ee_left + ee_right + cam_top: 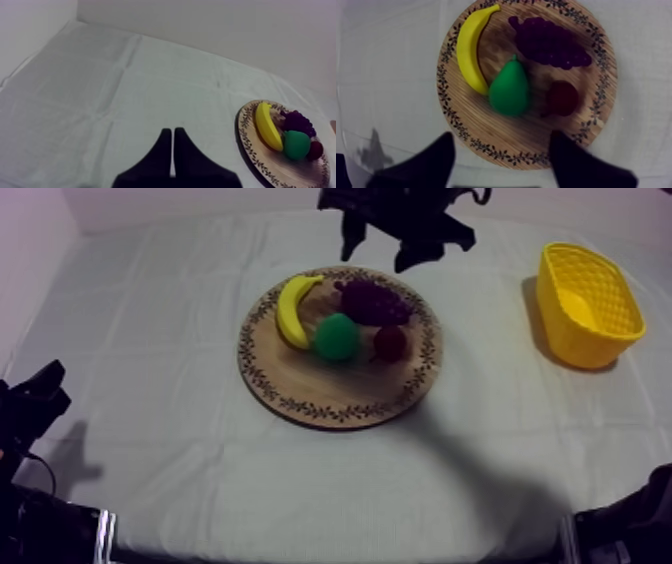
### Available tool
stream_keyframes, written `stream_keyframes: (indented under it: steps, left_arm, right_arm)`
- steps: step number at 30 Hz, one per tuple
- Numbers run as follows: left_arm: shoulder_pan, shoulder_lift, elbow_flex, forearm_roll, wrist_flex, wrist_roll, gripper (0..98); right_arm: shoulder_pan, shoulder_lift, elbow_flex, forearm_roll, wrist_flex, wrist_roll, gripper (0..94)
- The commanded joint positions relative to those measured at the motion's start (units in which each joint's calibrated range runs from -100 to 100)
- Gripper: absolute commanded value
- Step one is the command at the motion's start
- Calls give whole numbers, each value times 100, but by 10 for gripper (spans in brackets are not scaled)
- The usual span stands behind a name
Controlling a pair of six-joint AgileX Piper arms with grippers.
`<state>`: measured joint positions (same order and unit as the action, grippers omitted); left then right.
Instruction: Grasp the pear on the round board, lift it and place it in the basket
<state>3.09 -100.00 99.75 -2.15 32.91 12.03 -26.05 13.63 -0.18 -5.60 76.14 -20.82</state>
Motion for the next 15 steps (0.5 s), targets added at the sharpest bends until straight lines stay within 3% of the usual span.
stream_keyframes:
  steps: [1, 6, 15]
  left_arm:
    - [-1, 0, 3, 2, -1, 1, 1]
    - [-1, 0, 3, 2, -1, 1, 1]
    - [-1, 0, 3, 2, -1, 1, 1]
  right_arm:
    - [9, 14, 3, -45, -47, 29, 727]
    - [12, 94, -66, -128, -76, 71, 780]
    - [-52, 514, -195, -154, -181, 73, 771]
